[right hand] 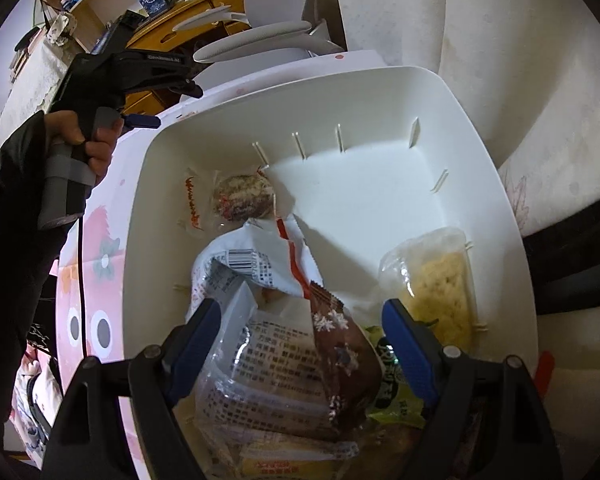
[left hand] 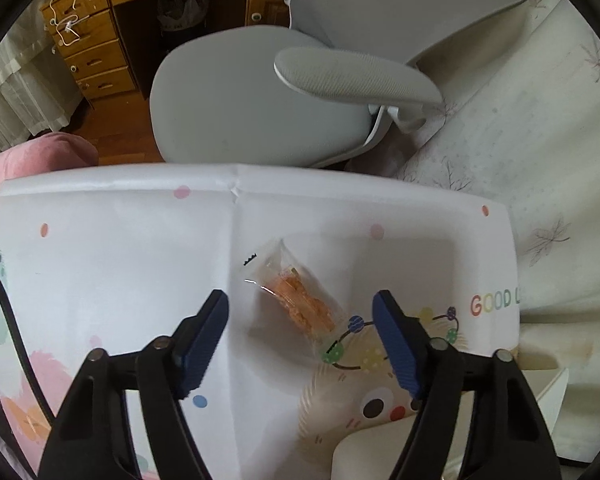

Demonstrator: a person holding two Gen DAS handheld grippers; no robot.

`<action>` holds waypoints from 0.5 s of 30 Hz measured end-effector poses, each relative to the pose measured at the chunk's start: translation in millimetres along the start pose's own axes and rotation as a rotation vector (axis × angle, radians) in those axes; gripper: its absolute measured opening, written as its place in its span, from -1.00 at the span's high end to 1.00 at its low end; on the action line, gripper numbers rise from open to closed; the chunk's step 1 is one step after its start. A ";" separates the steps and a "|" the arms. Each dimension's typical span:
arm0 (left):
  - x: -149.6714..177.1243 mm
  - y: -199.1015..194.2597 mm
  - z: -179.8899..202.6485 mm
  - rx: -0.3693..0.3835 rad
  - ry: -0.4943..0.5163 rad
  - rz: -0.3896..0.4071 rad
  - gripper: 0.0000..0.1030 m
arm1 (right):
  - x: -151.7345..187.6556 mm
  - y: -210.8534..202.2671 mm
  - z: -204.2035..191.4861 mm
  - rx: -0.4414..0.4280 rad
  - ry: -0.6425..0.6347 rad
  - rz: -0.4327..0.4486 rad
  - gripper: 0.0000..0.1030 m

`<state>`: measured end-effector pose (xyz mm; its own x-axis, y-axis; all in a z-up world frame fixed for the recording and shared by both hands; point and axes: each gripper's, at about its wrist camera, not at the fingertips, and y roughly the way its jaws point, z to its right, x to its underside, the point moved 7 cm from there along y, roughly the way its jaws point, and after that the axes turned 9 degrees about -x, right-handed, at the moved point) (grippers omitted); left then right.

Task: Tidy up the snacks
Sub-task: 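Move the left tool to the small orange candy bag and grasp it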

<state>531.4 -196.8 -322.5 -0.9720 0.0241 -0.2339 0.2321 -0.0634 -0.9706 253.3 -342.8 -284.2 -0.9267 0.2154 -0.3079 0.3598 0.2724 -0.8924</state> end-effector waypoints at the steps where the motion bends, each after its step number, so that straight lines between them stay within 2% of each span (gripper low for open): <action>1: 1.3 3.1 -0.1 -0.002 -0.001 -0.005 -0.29 | -0.6 0.2 1.4 0.004 0.001 0.002 -0.62; 3: 3.5 9.4 0.4 0.002 -0.004 -0.015 -0.20 | -1.5 -0.2 5.8 0.015 0.011 0.006 -0.62; 5: 4.8 14.7 0.9 0.016 -0.008 -0.022 0.01 | -1.9 -1.5 10.0 0.025 0.022 0.009 -0.62; 7: 6.4 17.7 2.2 0.031 -0.009 -0.022 0.12 | -1.8 -2.8 13.9 0.036 0.032 0.011 -0.62; 15: 7.3 23.9 0.3 0.055 -0.013 -0.029 0.43 | -1.7 -8.3 16.9 0.046 0.048 0.021 -0.62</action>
<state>529.8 -198.4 -347.5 -0.9787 0.0137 -0.2050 0.2020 -0.1176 -0.9723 250.0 -361.2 -281.9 -0.9124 0.2659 -0.3112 0.3726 0.2247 -0.9004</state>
